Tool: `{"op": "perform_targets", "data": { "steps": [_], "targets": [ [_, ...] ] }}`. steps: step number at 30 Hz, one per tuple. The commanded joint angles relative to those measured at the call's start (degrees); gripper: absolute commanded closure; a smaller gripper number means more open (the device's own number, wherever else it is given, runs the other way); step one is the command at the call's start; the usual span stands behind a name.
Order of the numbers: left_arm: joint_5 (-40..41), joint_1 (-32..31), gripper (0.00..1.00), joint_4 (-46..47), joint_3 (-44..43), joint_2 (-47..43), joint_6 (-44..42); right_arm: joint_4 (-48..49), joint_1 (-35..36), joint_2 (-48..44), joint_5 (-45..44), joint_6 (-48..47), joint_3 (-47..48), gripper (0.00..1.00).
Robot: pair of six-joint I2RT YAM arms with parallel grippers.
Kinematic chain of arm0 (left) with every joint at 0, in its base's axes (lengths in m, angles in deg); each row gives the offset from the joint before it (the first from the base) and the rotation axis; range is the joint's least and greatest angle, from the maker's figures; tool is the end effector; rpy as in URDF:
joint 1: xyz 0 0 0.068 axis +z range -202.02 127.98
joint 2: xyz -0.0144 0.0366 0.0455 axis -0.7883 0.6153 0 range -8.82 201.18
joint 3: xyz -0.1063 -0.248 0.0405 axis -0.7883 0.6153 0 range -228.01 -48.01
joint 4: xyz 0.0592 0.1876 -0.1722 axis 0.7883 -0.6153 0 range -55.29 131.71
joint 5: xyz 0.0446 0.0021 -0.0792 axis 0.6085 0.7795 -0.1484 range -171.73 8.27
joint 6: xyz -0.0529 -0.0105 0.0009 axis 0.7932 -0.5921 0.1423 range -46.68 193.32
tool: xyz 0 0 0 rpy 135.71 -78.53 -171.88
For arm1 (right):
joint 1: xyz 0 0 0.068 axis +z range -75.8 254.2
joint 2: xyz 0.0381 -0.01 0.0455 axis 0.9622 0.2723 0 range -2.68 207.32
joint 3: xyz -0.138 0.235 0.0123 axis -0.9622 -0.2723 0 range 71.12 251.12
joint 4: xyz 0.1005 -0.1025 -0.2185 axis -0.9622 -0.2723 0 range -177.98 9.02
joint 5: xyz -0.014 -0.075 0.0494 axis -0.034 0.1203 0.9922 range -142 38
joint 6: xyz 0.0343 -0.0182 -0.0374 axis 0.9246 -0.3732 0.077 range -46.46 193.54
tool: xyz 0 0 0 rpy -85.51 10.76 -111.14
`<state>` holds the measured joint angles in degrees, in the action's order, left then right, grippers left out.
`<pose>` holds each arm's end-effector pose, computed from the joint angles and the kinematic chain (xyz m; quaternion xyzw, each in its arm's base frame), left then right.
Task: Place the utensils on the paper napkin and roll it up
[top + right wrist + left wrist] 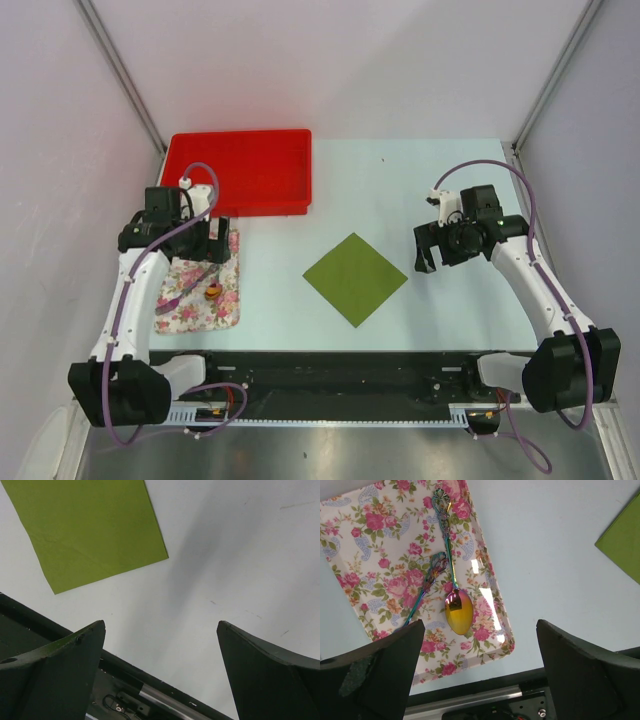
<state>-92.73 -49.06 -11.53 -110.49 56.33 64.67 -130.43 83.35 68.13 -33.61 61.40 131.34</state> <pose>0.2177 0.0044 0.3115 0.0752 0.9491 -0.0616 0.2996 0.2340 0.0491 0.2834 -0.2167 0.9295 0.1477 0.2591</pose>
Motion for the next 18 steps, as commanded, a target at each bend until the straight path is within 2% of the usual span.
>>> {"op": "perform_targets", "data": {
  "steps": [1,13,16,17,18],
  "targets": [
    [1.4,0.0,0.00,0.0,-0.5,-0.8,-4.7,0.0,0.3,-1.2,-1.3,0.8,1.6,0.00],
    [1.1,0.0,0.01,0.4,1.5,6.6,-8.0,-0.5,0.3,-1.3,-0.3,-0.2,2.1,0.00],
    [1.1,0.0,0.14,0.8,1.7,10.3,-8.4,-0.5,0.4,-1.3,0.0,-0.4,1.9,0.00],
    [2.1,-0.1,0.24,1.0,1.7,11.6,-8.3,-0.6,0.5,-1.2,0.3,-0.5,1.7,0.00],
    [2.6,0.0,0.28,1.2,1.8,12.9,-8.1,-0.7,0.4,-1.1,0.6,-0.9,1.7,0.00]
  ]
}}
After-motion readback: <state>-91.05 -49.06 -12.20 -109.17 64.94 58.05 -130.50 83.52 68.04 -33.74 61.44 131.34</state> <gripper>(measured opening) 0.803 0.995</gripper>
